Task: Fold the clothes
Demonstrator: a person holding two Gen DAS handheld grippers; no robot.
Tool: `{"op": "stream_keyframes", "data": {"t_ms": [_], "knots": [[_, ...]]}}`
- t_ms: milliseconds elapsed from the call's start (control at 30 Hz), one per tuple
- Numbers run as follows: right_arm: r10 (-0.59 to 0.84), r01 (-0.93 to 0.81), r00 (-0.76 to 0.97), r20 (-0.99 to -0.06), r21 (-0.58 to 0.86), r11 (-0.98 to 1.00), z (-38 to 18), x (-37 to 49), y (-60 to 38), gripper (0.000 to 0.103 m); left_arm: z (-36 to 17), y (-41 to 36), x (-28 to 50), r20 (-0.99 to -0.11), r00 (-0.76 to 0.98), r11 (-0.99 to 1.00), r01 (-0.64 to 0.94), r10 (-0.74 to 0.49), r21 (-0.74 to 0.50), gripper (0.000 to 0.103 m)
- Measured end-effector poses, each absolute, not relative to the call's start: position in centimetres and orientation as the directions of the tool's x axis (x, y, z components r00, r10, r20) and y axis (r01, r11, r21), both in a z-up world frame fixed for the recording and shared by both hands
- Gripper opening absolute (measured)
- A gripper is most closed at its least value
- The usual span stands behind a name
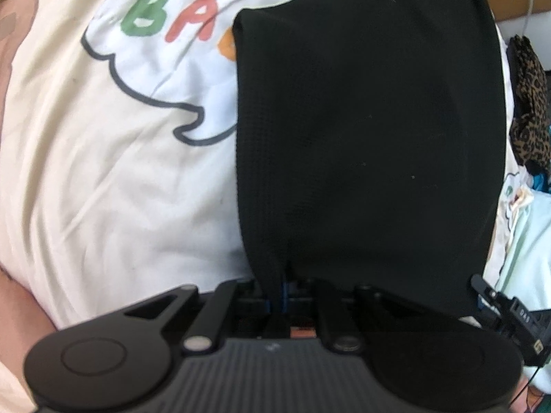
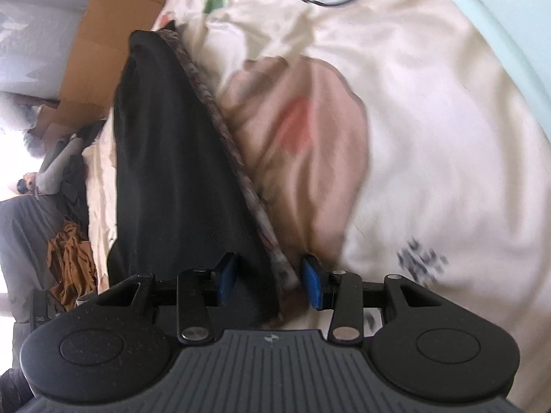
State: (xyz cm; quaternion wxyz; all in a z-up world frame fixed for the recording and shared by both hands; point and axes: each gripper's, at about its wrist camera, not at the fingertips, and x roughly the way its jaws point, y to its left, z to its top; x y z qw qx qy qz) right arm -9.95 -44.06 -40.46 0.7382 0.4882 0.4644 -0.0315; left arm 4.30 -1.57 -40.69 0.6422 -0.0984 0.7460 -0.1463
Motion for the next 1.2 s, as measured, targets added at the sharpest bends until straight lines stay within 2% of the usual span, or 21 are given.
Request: {"op": "stream_keyframes", "data": {"t_ms": [233, 300, 367, 500, 733, 867, 967, 1033, 1100, 1200], "knots": [[0.460, 0.407, 0.544, -0.702, 0.700, 0.586, -40.6, -6.7, -44.5, 0.047, -40.9, -1.4, 4.4, -0.925, -0.157, 0.935, 0.028, -0.346, -0.355, 0.009], [0.471, 0.399, 0.525, -0.709, 0.694, 0.599, -40.6, -6.3, -44.6, 0.022, -40.7, -1.6, 4.4, -0.929, -0.157, 0.938, 0.034, -0.335, -0.344, 0.009], [0.480, 0.395, 0.501, -0.720, 0.684, 0.614, -40.6, -6.2, -44.6, 0.009, -40.1, -1.9, 4.4, -0.935, -0.141, 0.941, 0.051, -0.326, -0.336, 0.006], [0.511, 0.358, 0.480, -0.713, 0.691, 0.628, -39.3, -6.7, -44.5, 0.004, -38.7, -2.2, 4.2, -0.944, -0.105, 0.943, 0.085, -0.314, -0.323, 0.005], [0.542, 0.313, 0.463, -0.701, 0.702, 0.640, -37.2, -7.9, -44.3, 0.004, -37.6, -1.7, 4.5, -0.956, -0.100, 0.947, 0.143, -0.275, -0.288, 0.005], [0.562, 0.324, 0.437, -0.702, 0.706, 0.629, -38.2, -8.2, -43.3, 0.004, -38.3, -1.3, 5.0, -0.957, -0.112, 0.951, 0.128, -0.269, -0.282, 0.005], [0.561, 0.363, 0.443, -0.699, 0.712, 0.601, -39.3, -8.3, -43.2, 0.005, -39.5, -1.4, 5.3, -0.950, -0.139, 0.945, 0.130, -0.281, -0.299, 0.011], [0.564, 0.373, 0.445, -0.696, 0.716, 0.589, -39.9, -8.3, -43.3, 0.010, -39.9, -1.3, 5.3, -0.947, -0.129, 0.940, 0.144, -0.293, -0.310, 0.017], [0.569, 0.380, 0.444, -0.692, 0.721, 0.580, -40.4, -8.4, -43.6, 0.023, -40.4, -1.4, 5.4, -0.940, -0.130, 0.930, 0.155, -0.314, -0.332, 0.023], [0.593, 0.368, 0.438, -0.676, 0.736, 0.568, -40.8, -8.5, -43.9, 0.027, -41.0, -1.1, 5.6, -0.931, -0.129, 0.925, 0.129, -0.343, -0.358, 0.025]]}}
